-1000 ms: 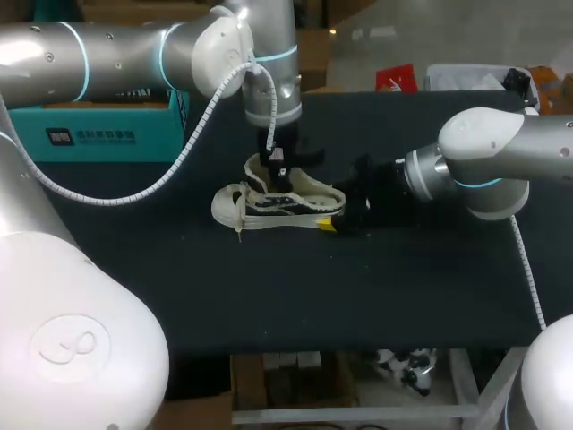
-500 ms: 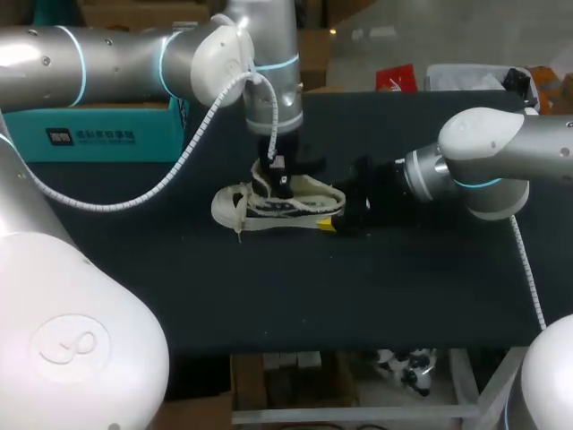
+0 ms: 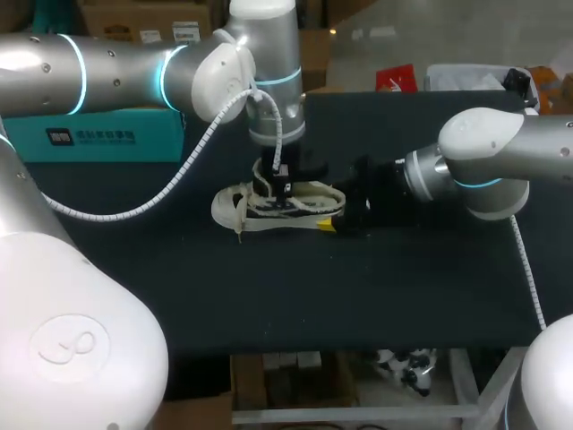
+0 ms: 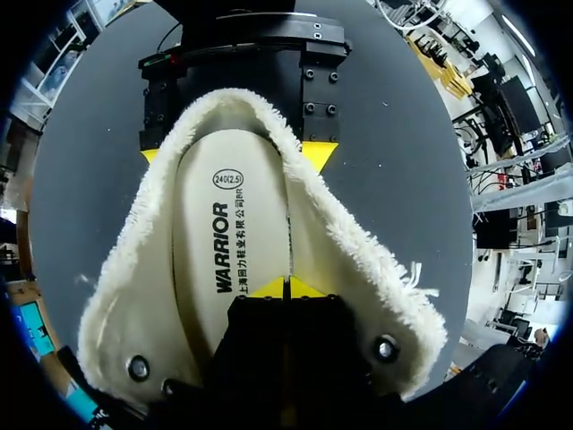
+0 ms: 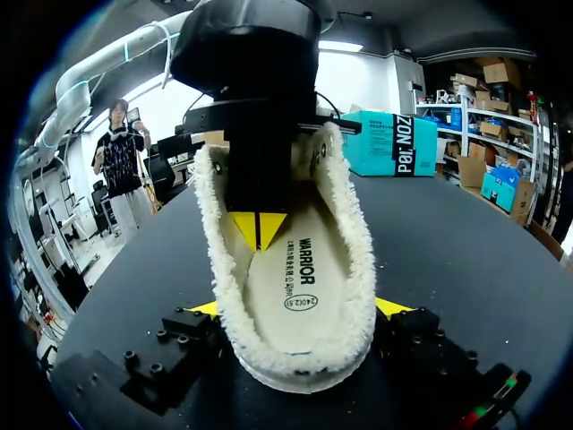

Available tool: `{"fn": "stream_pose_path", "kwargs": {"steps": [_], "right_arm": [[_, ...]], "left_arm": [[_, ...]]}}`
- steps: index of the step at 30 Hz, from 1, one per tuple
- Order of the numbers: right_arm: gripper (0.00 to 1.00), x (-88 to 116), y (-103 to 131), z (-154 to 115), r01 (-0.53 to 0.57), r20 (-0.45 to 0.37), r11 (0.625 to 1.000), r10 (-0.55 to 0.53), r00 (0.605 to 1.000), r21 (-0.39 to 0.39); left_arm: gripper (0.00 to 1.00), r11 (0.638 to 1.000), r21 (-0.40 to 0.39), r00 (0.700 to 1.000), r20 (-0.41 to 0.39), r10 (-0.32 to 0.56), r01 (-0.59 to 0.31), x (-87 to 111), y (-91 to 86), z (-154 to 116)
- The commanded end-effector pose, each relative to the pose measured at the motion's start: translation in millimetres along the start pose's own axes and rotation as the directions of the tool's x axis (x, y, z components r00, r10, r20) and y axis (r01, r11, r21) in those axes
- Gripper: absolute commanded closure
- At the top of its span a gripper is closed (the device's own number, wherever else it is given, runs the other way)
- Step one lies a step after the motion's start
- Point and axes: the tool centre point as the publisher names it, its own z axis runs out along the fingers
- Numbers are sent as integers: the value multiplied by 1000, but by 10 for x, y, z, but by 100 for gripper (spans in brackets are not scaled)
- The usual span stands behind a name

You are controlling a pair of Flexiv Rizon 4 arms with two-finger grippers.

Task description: Open the shoe tongue, take the insole out of the shoe, put the insole back into the shoe, and pack the shoe into the shoebox

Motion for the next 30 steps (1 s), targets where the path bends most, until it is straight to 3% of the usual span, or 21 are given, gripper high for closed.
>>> {"fn": "stream_pose_path", "kwargs": {"steps": [1,3,7,18,30], "right_arm": [[100,-23,-63,35,-1,-2,1000,1,1000,-3],[100,-23,-63,35,-1,-2,1000,1,1000,-3],[100,-23,-63,35,-1,-2,1000,1,1000,-3],[100,-23,-63,35,-1,-2,1000,1,1000,-3],[100,-23,-63,35,-1,-2,1000,1,1000,-3]], "left_arm": [[100,1000,4,1000,14,-4,4,18,15,266],[100,1000,10,1000,28,-13,13,7,26,294],[78,1000,7,998,55,-13,12,1,25,336],[74,1000,-7,992,127,-15,16,-24,-69,429],[69,1000,-9,988,153,-17,19,-301,-36,652]]}}
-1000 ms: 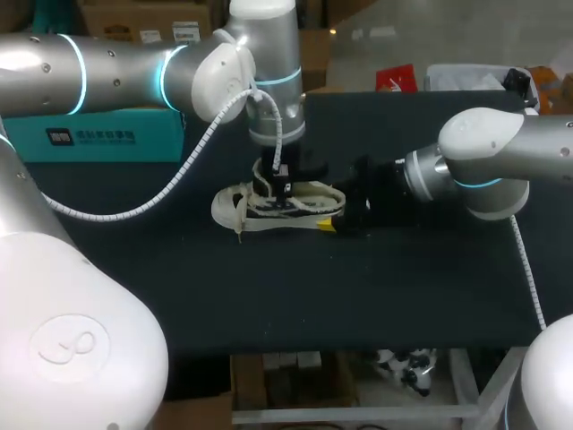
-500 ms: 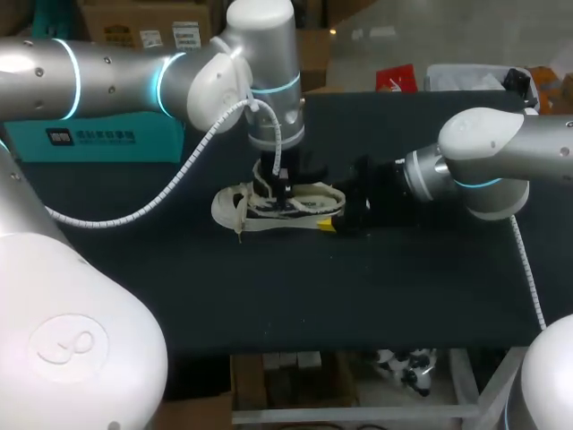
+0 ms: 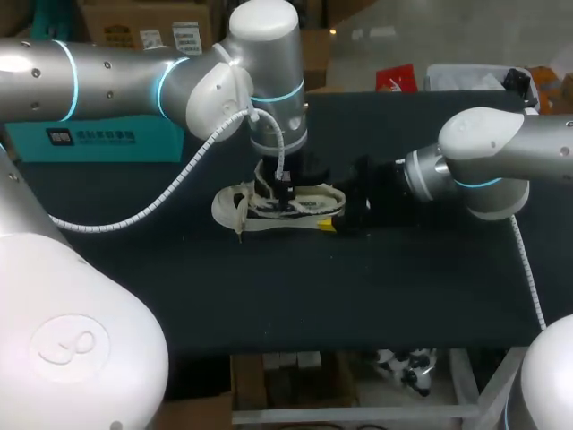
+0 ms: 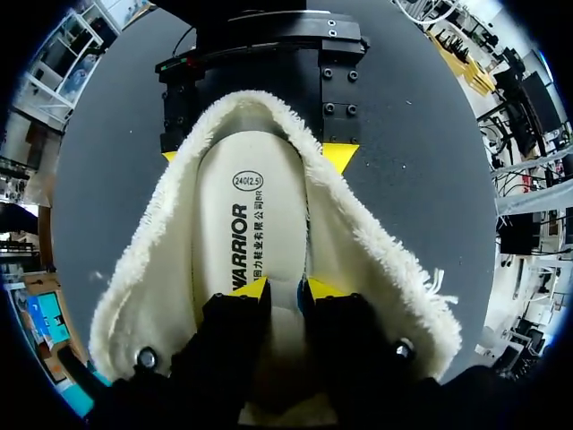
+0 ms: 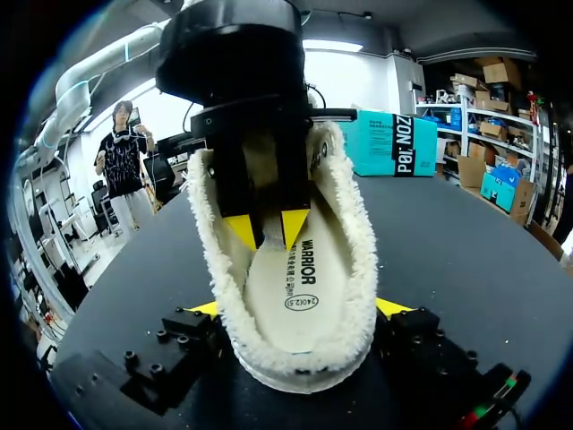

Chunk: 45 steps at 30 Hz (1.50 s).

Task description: Open the shoe tongue, take the insole out of the shoe, put the insole back into the shoe, and pack the shoe into the shoebox

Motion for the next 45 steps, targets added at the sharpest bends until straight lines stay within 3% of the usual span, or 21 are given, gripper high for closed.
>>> {"fn": "stream_pose_path", "kwargs": {"steps": [1,13,24,27,28,29,30,36,45], "right_arm": [[100,-19,-60,38,-1,-2,1000,1,1000,-3],[100,-19,-60,38,-1,-2,1000,1,1000,-3],[100,-19,-60,38,-1,-2,1000,1,1000,-3],[100,-19,-60,38,-1,-2,1000,1,1000,-3],[100,-19,-60,38,-1,-2,1000,1,1000,-3],[100,-19,-60,38,-1,-2,1000,1,1000,-3],[100,-19,-60,38,-1,-2,1000,1,1000,-3],[100,-19,-60,38,-1,-2,1000,1,1000,-3],[100,-19,-60,38,-1,-2,1000,1,1000,-3]], "left_arm": [[68,1000,-7,1000,9,-2,2,-99,-8,727],[68,999,-44,992,123,28,-22,-427,42,1114],[69,999,-17,979,203,34,-31,-827,50,1225],[74,999,-14,975,217,45,-43,-907,29,1231],[79,999,-13,976,213,51,-49,-933,21,1227],[96,999,-13,976,213,51,-50,-967,5,1225],[100,999,-10,976,211,52,-51,-979,-1,1220],[100,996,11,983,160,87,-90,-967,-55,1013],[100,983,117,990,44,136,-140,-769,-144,307]]}}
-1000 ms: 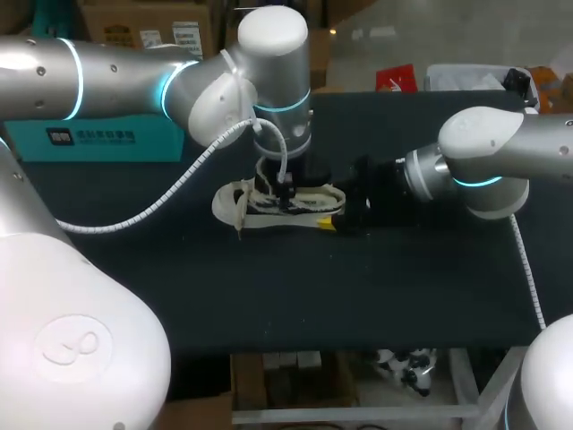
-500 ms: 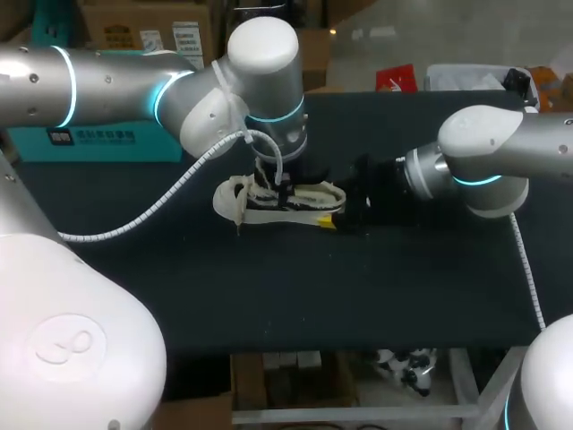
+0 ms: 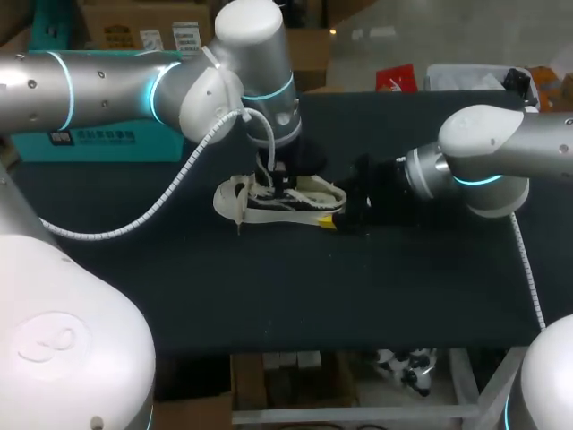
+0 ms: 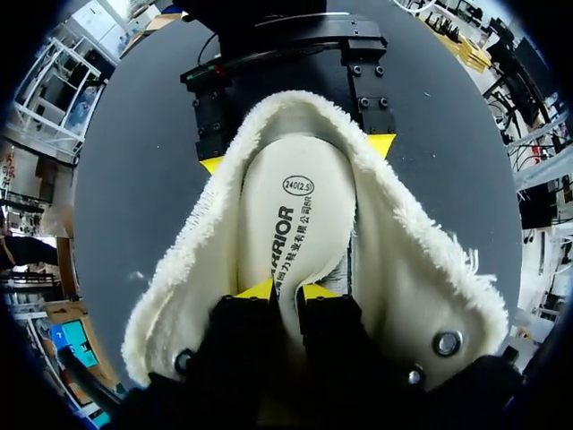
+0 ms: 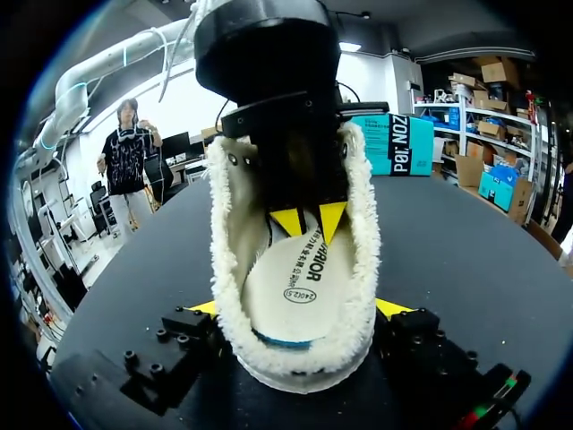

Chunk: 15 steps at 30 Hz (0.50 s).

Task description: Open the shoe tongue, take the insole out of the shoe, put the insole back into the shoe, and pack the shoe into the shoebox

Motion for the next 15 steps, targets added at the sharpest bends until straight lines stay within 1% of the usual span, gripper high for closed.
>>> {"fn": "stream_pose_path", "kwargs": {"steps": [1,5,9,15], "right_arm": [[100,37,-59,51,3,-6,1000,-3,1000,-4],[100,37,-59,51,3,-6,1000,-3,1000,-4],[100,37,-59,51,3,-6,1000,-3,1000,-4],[100,37,-59,51,3,-6,1000,-3,1000,-4]], "left_arm": [[100,998,65,999,-44,10,-8,-300,-43,295],[100,993,120,999,-51,7,-1,-232,-117,63],[100,986,168,997,-71,10,2,-168,-171,-82],[100,980,196,996,-85,34,-17,-21,-246,-253]]}}
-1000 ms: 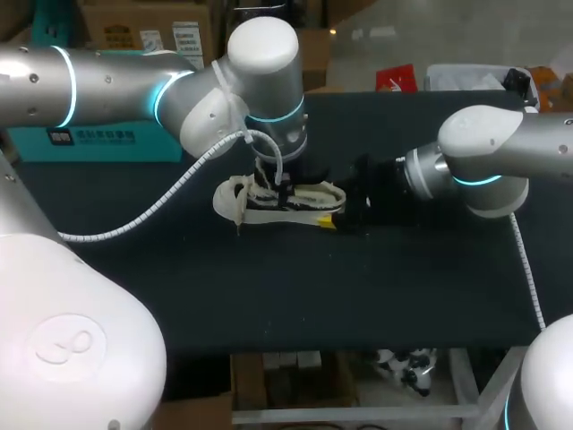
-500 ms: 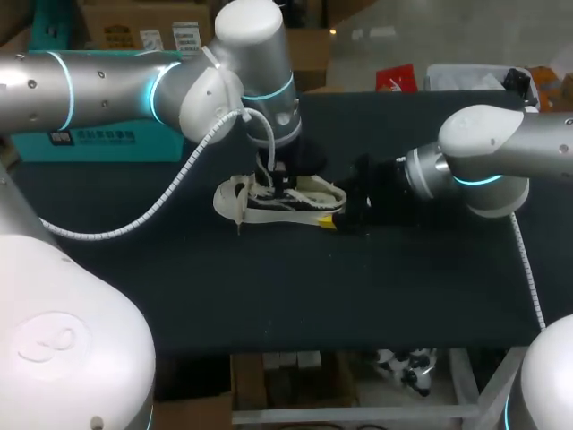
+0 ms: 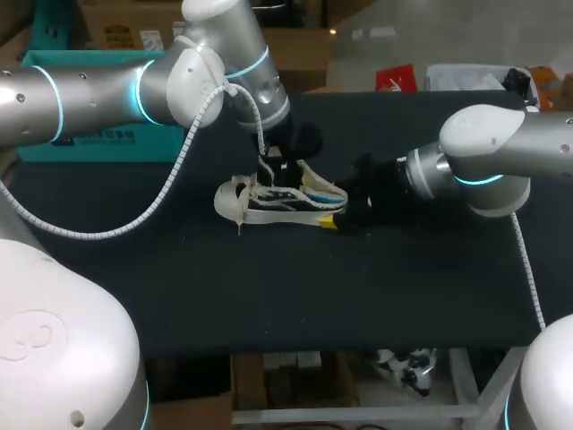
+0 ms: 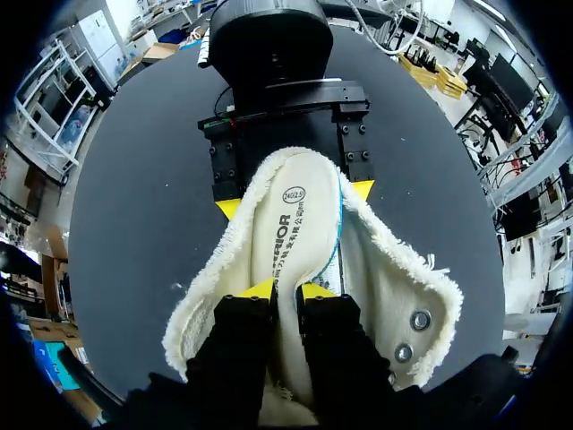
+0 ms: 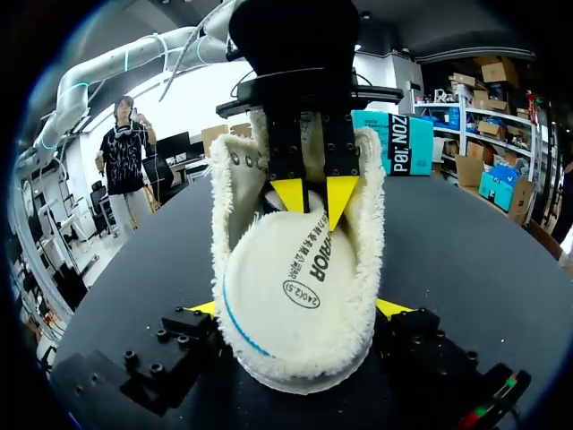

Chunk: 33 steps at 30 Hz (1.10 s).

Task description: Open the shoe tongue, take the insole out of the shoe, put the insole back into the shoe, and pack the shoe into the shoebox

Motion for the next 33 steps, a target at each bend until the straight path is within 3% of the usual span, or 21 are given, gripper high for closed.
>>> {"fn": "stream_pose_path", "kwargs": {"steps": [1,15,27,29,30,32,33], "right_arm": [[100,32,-54,64,1,-5,1000,-1,1000,-4],[100,32,-54,64,1,-5,1000,-1,1000,-4],[100,32,-54,64,1,-5,1000,-1,1000,-4],[100,32,-54,64,1,-5,1000,-1,1000,-4],[100,32,-54,64,1,-5,1000,-1,1000,-4],[100,32,-54,64,1,-5,1000,-1,1000,-4],[100,32,-54,64,1,-5,1000,-1,1000,-4]], "left_arm": [[100,1000,7,1000,-2,11,-11,33,-65,-87],[100,997,77,1000,-12,-2,3,243,-147,-352],[100,993,101,997,26,-69,66,241,-267,-392],[62,992,100,996,29,-84,80,240,-278,-377],[55,992,100,996,29,-84,81,240,-279,-376],[24,991,102,995,31,-94,91,243,-283,-372],[17,991,101,995,31,-96,92,243,-283,-372]]}}
